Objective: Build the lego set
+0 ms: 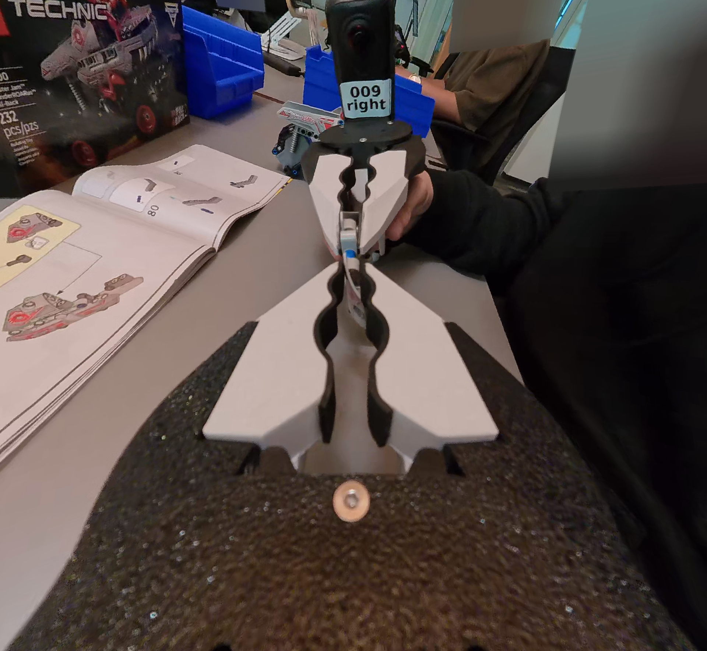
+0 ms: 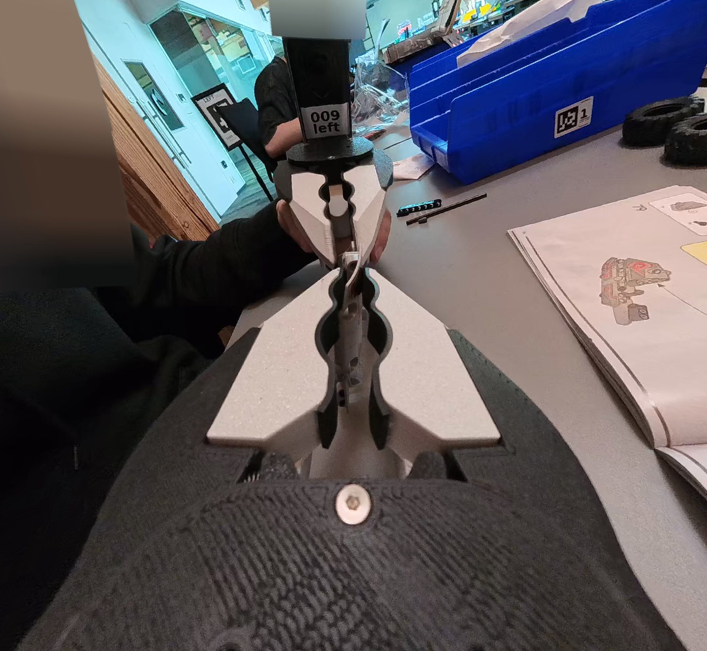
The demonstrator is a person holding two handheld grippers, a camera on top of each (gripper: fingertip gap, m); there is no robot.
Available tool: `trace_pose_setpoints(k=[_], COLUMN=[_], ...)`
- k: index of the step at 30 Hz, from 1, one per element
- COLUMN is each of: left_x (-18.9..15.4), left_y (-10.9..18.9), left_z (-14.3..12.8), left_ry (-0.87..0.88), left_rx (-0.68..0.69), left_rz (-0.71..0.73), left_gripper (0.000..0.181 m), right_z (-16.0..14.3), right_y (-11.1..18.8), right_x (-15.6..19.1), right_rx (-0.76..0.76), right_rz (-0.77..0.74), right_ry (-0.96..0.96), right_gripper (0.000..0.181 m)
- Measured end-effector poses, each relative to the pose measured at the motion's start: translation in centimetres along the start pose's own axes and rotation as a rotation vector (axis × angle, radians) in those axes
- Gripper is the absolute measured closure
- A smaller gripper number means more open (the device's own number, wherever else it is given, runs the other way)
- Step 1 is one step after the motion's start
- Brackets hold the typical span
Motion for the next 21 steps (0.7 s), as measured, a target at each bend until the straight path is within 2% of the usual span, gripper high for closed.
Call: trace_pose_setpoints(k=[11,21], left_x=[-0.12,0.15], left_y=[-0.10,0.12], left_z=[-0.31,-0.40], left_ry=[-0.015,0.005], left_rx=[0.031,0.034], left_rz=[-0.002,0.007], left_gripper=[0.177,0.176], right_z=[0.07,0.05], right_y=[-0.14,-0.44], right_x=[0.34,0.12], right_rx=[-0.007,-0.007], right_rz=[0.027,-0.022], right_ry=[0.007,0.017], right_gripper=[0.175,0.175])
Point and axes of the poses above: each gripper's, where its closed fingertips meet, y back along the fingers, z out of its top, x = y × z across the jaws, the point moved 3 cm from there along y, back along the fingers, and after that the axes turned 2 degrees about z, right-handed, at the moved point
